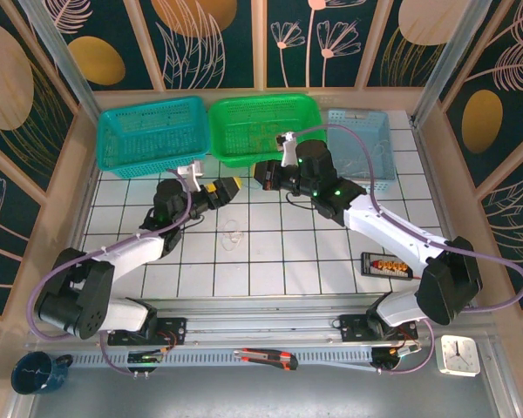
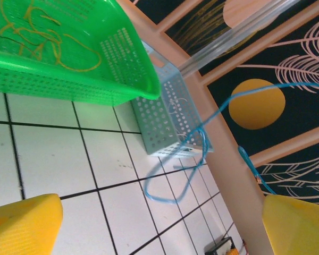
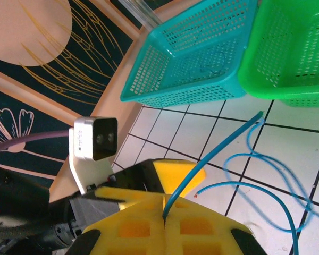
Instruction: Untangle the cables
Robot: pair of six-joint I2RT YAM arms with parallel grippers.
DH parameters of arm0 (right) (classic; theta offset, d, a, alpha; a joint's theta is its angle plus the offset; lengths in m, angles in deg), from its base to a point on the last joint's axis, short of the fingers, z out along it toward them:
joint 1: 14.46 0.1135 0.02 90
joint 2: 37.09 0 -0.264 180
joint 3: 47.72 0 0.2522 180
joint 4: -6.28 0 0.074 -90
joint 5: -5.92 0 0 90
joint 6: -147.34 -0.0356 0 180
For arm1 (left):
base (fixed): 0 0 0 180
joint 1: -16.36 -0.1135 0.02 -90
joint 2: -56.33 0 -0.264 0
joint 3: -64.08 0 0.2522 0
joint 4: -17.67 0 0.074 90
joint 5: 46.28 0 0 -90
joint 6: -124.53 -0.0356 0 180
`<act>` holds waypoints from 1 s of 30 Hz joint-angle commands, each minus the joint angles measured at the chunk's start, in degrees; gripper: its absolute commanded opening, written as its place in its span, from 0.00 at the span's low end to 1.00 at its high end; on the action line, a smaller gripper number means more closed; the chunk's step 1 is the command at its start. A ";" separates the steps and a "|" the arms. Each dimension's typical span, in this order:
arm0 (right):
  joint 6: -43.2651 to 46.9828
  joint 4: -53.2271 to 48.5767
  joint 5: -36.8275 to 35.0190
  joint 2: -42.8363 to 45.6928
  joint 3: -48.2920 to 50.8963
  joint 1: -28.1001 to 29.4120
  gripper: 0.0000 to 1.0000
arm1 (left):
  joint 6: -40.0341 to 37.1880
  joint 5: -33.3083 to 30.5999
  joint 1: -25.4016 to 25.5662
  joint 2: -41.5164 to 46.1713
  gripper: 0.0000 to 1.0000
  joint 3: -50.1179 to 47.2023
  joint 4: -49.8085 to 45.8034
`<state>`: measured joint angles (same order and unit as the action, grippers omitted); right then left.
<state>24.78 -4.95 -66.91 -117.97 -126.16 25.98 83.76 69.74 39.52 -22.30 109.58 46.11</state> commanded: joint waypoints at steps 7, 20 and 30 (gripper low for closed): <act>-1.69 4.04 1.64 0.12 -4.09 2.12 0.00 | 1.58 -5.46 2.57 -4.59 0.94 2.55 4.09; -2.64 5.29 2.13 -0.33 -5.06 5.51 0.00 | 3.30 -14.61 2.92 -4.53 0.93 0.62 5.12; -3.65 6.62 2.61 -0.61 -5.18 7.10 0.00 | 4.14 -14.68 2.94 -6.39 0.86 1.65 6.61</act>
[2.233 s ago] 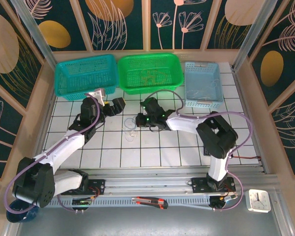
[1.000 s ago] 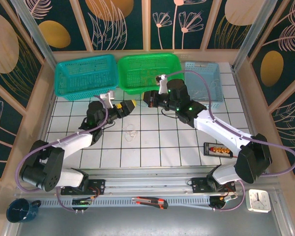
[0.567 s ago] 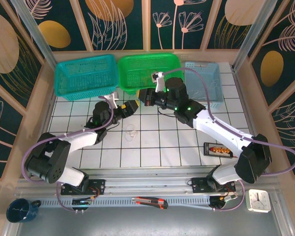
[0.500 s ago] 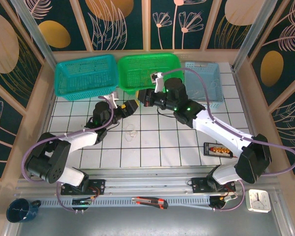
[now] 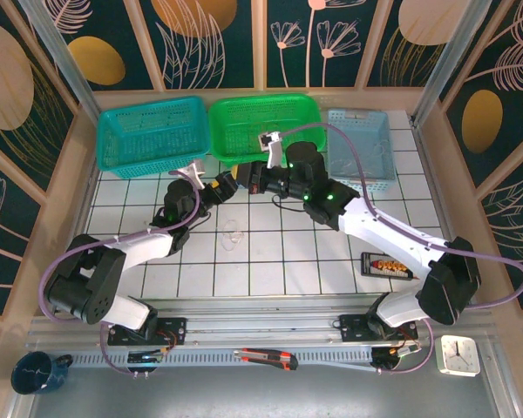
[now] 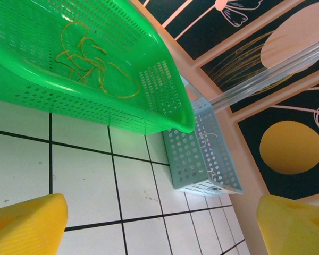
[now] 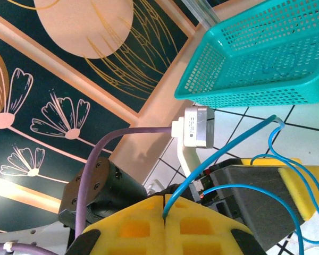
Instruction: Untangle the cables
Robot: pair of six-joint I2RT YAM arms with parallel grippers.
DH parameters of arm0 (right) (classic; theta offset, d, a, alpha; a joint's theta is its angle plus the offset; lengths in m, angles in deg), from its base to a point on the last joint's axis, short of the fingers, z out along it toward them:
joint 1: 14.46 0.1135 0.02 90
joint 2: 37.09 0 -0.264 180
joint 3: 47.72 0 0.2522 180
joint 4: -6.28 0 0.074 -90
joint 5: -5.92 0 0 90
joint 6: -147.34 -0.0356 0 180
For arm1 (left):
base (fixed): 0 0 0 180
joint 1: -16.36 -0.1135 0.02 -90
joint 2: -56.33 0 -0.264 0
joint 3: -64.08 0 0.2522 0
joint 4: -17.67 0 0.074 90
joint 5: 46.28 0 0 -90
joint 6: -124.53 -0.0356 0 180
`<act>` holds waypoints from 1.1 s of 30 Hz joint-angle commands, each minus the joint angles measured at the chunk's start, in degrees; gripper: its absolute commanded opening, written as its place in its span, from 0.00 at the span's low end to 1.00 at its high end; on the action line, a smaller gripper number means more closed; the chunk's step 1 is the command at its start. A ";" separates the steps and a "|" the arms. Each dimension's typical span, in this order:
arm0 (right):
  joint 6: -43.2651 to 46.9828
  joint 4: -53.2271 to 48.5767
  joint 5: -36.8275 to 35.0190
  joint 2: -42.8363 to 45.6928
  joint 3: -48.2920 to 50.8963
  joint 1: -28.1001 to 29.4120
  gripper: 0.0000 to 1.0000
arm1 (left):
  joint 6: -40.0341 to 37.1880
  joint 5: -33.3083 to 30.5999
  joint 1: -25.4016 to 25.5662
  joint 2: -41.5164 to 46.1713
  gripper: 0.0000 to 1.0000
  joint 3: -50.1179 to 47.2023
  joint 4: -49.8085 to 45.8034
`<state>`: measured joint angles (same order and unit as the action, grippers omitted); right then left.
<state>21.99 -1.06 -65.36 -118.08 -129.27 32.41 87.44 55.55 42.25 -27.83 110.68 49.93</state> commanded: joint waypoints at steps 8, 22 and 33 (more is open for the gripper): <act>0.77 0.87 -2.08 4.88 -2.73 -2.31 0.00 | -0.56 -3.23 0.20 -2.06 0.25 -1.75 2.61; -2.08 2.34 -2.62 13.35 2.44 -10.05 0.00 | -1.58 -4.12 0.21 -2.42 0.07 -2.52 2.49; -4.03 5.12 -0.06 11.50 5.29 -10.13 0.00 | -1.67 0.65 0.12 0.86 0.41 -1.97 5.76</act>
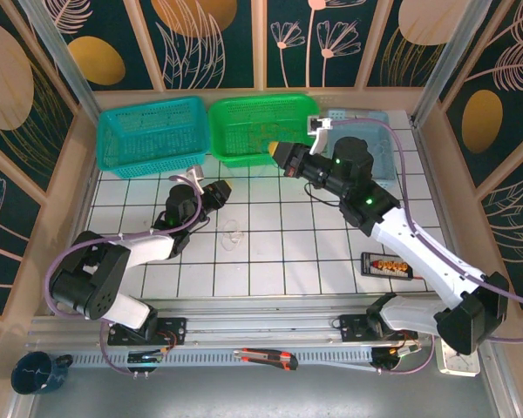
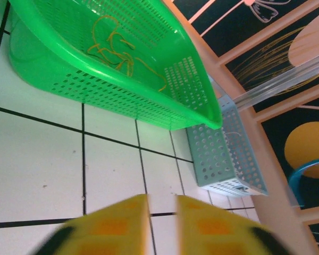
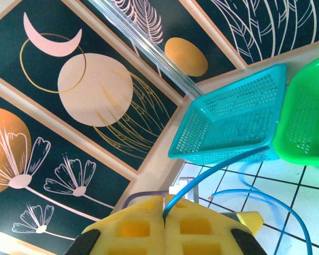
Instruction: Untangle the cables
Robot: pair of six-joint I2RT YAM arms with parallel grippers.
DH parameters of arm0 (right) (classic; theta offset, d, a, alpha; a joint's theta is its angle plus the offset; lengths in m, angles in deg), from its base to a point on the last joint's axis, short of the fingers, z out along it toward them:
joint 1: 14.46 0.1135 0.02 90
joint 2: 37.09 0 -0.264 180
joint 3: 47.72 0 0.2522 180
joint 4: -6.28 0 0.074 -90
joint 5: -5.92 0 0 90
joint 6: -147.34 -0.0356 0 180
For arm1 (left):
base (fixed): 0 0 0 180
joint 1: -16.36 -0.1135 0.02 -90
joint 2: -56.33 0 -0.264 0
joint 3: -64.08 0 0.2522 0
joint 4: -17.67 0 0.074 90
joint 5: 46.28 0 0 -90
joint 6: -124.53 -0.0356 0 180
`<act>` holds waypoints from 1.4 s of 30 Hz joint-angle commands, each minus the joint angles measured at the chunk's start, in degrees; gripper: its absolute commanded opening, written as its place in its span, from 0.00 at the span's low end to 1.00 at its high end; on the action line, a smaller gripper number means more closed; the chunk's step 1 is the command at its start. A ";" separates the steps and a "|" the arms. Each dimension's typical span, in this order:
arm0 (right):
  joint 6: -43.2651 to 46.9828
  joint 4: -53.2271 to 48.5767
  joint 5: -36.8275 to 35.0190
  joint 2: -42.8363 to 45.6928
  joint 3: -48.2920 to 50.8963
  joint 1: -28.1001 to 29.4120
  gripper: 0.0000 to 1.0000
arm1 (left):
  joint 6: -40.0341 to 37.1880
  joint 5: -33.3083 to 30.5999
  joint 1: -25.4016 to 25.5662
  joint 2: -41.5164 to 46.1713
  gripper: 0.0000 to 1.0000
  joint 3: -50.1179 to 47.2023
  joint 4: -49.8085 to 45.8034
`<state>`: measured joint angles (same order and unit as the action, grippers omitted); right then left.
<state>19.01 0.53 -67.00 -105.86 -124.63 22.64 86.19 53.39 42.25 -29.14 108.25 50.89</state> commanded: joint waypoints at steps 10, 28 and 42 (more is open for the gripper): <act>-0.78 4.21 4.69 -4.21 -1.18 -0.11 0.00 | -0.55 6.40 0.13 6.16 0.74 0.32 7.16; 0.91 7.86 8.85 -22.45 -13.82 -0.06 0.00 | -2.82 -5.72 -14.15 21.71 0.99 6.77 -19.81; -0.87 13.76 17.61 -55.09 -47.57 1.15 0.00 | -2.63 -1.04 -25.00 16.75 0.99 13.36 -23.21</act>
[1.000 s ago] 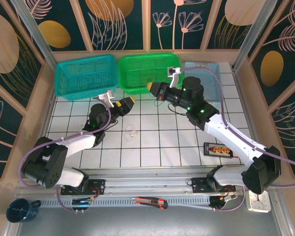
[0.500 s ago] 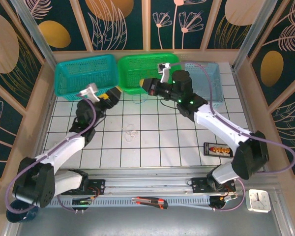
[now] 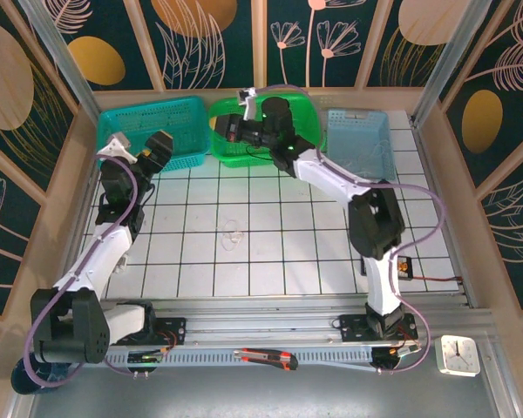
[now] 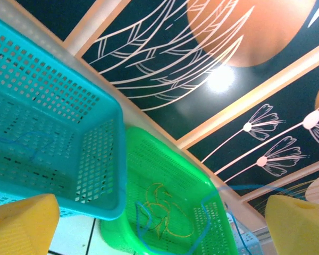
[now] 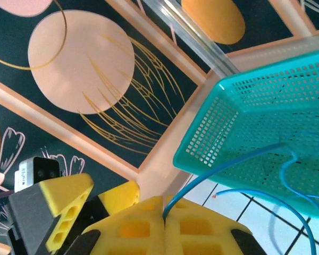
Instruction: Untangle the cables
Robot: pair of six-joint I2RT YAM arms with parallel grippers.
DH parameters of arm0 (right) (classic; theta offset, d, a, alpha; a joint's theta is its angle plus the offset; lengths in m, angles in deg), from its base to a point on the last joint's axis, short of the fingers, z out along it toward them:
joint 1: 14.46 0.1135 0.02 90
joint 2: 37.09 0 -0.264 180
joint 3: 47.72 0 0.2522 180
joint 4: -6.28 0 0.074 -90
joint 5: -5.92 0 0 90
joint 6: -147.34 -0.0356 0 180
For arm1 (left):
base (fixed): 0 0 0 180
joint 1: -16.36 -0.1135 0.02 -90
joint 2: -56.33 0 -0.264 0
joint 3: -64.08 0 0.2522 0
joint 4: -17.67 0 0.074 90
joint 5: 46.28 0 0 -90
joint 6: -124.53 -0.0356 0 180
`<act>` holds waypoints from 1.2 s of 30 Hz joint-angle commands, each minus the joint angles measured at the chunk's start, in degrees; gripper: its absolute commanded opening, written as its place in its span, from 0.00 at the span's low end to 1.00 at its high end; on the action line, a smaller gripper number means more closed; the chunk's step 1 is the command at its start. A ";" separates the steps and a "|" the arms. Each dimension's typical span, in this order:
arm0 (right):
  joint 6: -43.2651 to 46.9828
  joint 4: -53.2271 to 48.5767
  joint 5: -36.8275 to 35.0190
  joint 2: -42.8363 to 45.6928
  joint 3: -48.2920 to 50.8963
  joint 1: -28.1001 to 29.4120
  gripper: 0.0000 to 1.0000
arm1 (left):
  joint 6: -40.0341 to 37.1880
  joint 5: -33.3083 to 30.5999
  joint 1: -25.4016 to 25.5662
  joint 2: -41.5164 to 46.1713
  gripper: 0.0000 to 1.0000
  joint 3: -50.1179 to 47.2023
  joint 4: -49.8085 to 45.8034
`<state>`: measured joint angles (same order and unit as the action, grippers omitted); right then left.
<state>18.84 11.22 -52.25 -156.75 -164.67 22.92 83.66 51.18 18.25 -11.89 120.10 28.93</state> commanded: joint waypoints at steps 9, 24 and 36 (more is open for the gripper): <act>-6.62 7.21 1.07 -28.49 -37.67 1.81 0.00 | 3.22 -0.21 -3.10 -0.25 0.99 -0.22 0.01; -2.04 8.36 -8.54 -38.56 -41.83 2.85 0.55 | 3.94 3.45 -3.27 -1.91 0.99 0.07 0.51; 3.33 -4.69 -5.91 -32.00 -42.20 3.75 0.88 | 2.43 2.25 -3.21 -3.05 0.99 -2.48 -0.04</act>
<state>19.04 10.76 -59.59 -195.43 -205.42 26.11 86.69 53.72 15.49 -14.58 118.98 28.10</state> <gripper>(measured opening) 0.878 0.988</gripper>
